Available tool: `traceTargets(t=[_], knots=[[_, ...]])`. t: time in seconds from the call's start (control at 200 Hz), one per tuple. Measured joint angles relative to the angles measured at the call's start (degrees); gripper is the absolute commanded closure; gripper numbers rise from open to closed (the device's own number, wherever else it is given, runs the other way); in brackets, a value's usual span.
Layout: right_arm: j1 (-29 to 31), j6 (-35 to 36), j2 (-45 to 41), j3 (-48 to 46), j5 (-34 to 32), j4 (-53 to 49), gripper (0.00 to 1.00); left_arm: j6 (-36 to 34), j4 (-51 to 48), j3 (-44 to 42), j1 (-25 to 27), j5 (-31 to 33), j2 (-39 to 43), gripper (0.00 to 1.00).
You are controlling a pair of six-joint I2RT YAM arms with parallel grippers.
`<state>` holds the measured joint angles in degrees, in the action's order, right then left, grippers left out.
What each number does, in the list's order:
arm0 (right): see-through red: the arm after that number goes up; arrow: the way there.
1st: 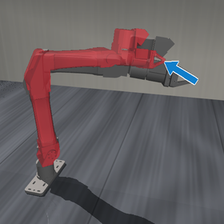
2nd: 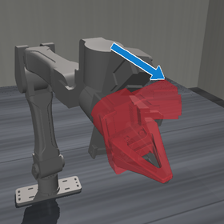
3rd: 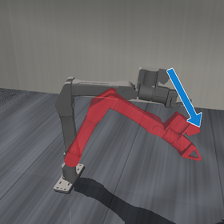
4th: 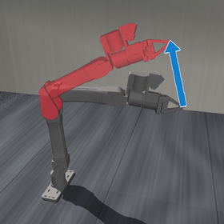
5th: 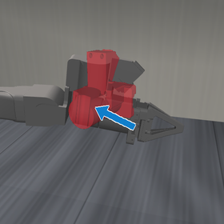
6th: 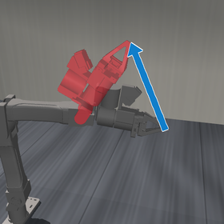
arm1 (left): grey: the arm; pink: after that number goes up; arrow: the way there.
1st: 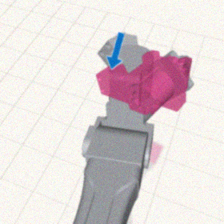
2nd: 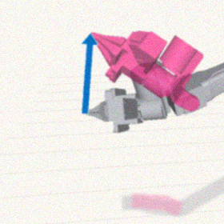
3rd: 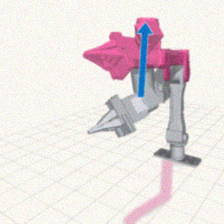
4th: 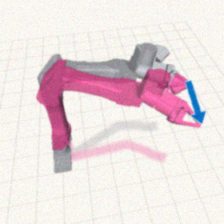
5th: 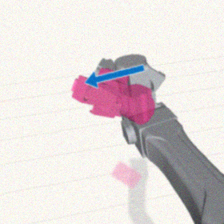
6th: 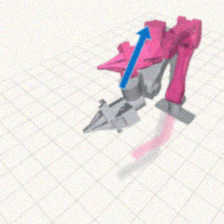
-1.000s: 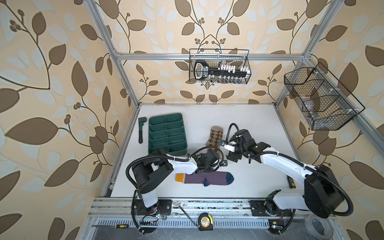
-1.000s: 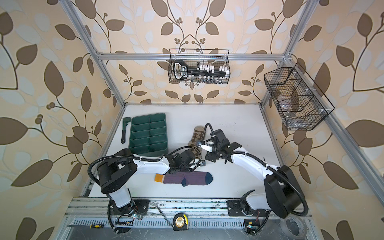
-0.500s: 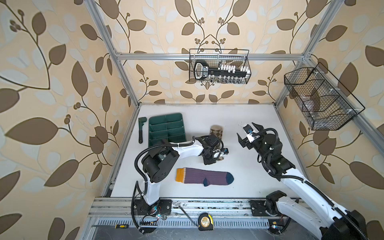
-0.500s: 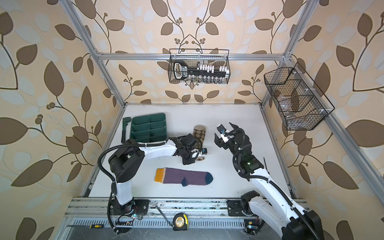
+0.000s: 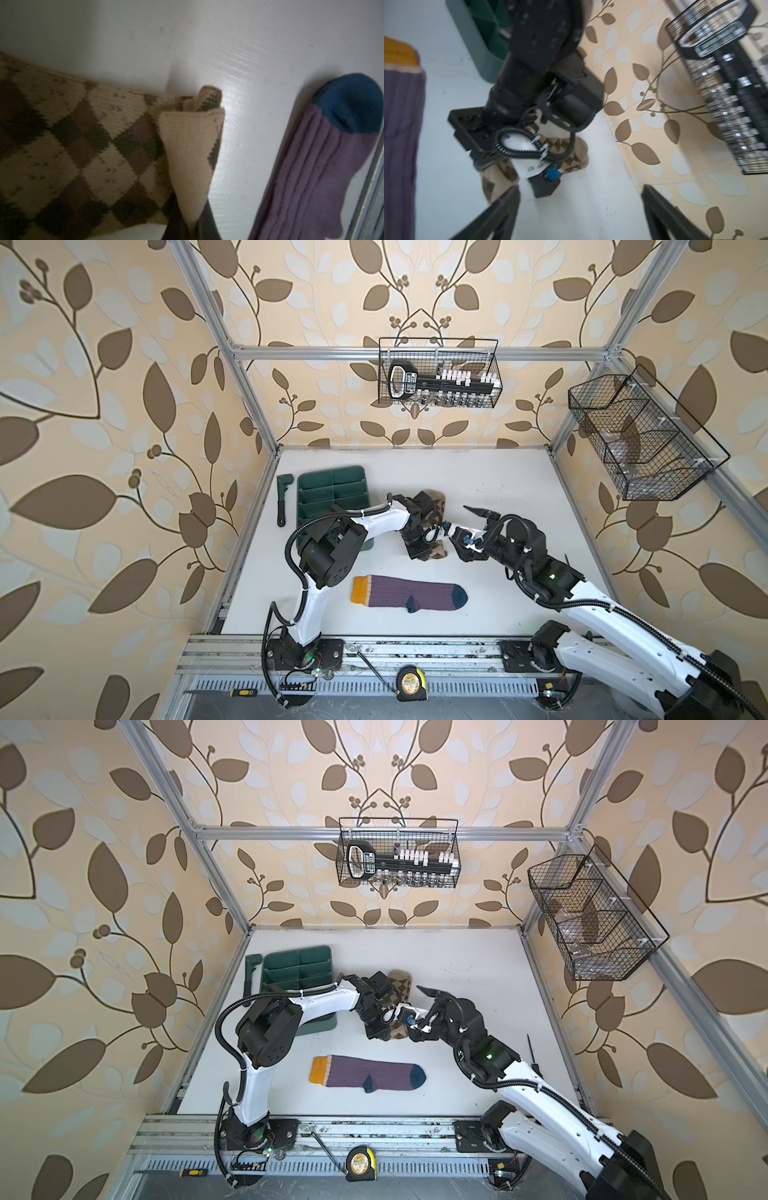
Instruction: Roll the socks
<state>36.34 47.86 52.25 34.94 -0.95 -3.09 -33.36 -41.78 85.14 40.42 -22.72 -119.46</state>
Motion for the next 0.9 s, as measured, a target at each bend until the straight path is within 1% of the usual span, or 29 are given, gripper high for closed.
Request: traceTargets(t=[0.02,0.075,0.155,0.205,0.26,0.33,0.405,0.48,0.605,0.755,0.86,0.9], knots=[[0.52,0.35,0.44,0.17,-0.61,-1.07,0.69,0.17,-0.52,0.50,-0.02,-0.15,-0.28,1.00],[2.64,1.53,1.11,0.24,-2.34,-2.67,0.69,0.46,-1.88,1.92,-0.02,-0.83,-1.29,1.00],[7.52,3.58,1.11,-0.02,-5.22,-3.74,0.63,0.74,-3.89,3.98,-0.39,-1.86,-2.71,1.00],[10.69,4.87,1.25,-0.66,-6.86,-3.37,0.63,0.94,-4.85,4.92,-0.42,-2.56,-3.41,1.00],[13.25,6.34,1.95,-1.70,-8.37,-2.86,0.59,1.09,-5.44,5.42,-0.76,-3.08,-3.78,1.00],[15.58,8.00,4.59,-3.61,-10.73,-1.20,0.54,1.62,-5.79,5.77,-0.96,-3.63,-4.07,1.00],[17.38,9.44,9.66,-5.57,-13.49,1.07,0.50,2.05,-6.16,6.14,-1.16,-4.07,-4.42,1.00],[17.88,10.67,15.23,-6.49,-15.47,3.80,0.44,2.23,-6.73,6.69,-1.53,-4.42,-4.79,1.00],[16.72,11.69,24.55,-6.60,-18.62,10.88,0.42,2.29,-7.06,6.93,-1.51,-4.66,-4.94,1.00],[14.19,11.80,35.04,-4.87,-21.38,17.90,0.42,2.29,-7.06,6.93,-1.53,-4.76,-4.94,1.00],[13.55,11.63,38.84,-2.97,-23.19,21.18,0.45,2.34,-7.08,6.93,-1.68,-4.76,-4.94,1.00],[13.33,11.56,39.91,-2.62,-23.67,22.51,0.48,2.36,-7.08,6.93,-1.90,-4.96,-4.94,1.00]])
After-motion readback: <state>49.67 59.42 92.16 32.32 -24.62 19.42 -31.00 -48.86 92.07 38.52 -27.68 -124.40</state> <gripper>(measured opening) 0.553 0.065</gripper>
